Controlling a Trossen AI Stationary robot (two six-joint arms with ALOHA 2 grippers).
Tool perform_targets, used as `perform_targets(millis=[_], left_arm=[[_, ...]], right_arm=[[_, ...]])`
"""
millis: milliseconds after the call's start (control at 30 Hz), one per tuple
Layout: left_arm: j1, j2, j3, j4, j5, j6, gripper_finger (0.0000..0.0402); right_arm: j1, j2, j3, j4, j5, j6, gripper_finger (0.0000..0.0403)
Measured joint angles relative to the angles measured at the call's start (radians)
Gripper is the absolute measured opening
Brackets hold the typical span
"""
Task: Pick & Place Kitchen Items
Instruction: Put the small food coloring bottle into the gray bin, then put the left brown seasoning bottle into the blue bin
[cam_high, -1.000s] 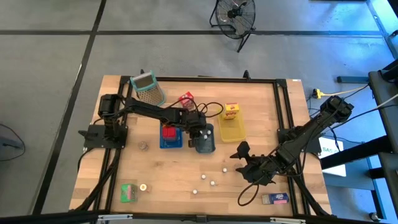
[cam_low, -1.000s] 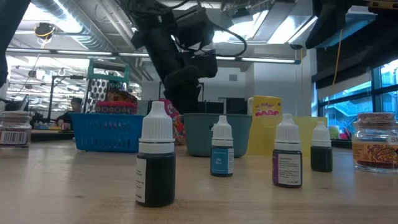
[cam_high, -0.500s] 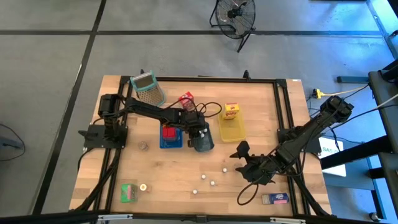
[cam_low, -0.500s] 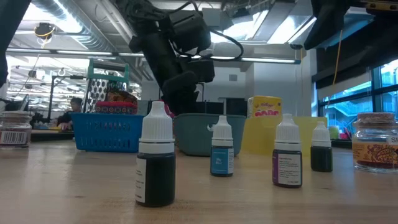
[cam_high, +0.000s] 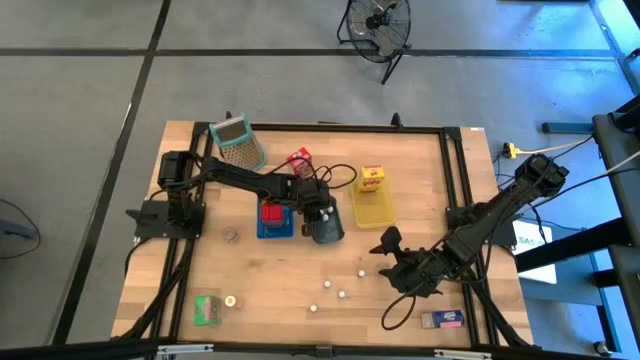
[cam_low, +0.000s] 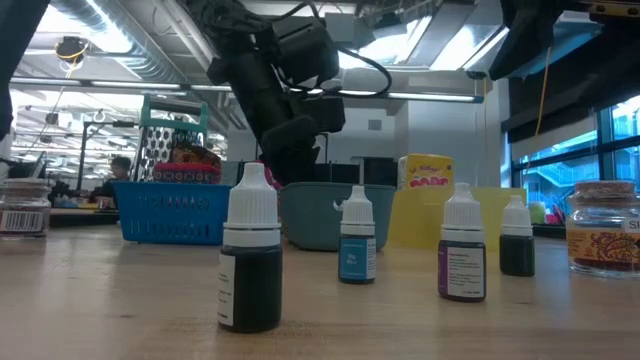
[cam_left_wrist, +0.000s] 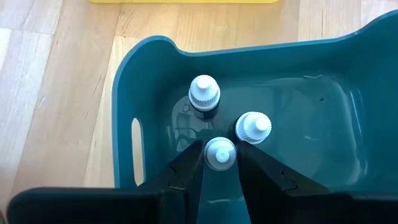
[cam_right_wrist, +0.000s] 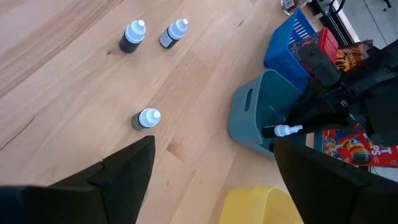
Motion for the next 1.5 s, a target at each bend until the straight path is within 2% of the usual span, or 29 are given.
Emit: perform_targets(millis=[600,1000,1367,1500], left_arm=[[0.0,0.0,0.0,0.0,-0.012,-0.026,0.0187],[-0.001,0.0,0.035,-0.018,-0.016,-0.032,0.0188],[-0.002,0.0,0.098,-0.145,-0.029,-0.026,0.0188],[-0.014,0.0,0.156,-0.213,-0.091,-0.024,0.0187]], right_arm=[[0.0,0.0,0.0,0.0,-0.001,0.0,0.0332],[0.0,0.0,0.0,-0.004,-0.005,0.005,0.0332],[0.0,0.0,0.0,-0.008,-0.011,0.007,0.0332],[0.0,0.0,0.0,-0.008,-0.011,0.007,0.0332]])
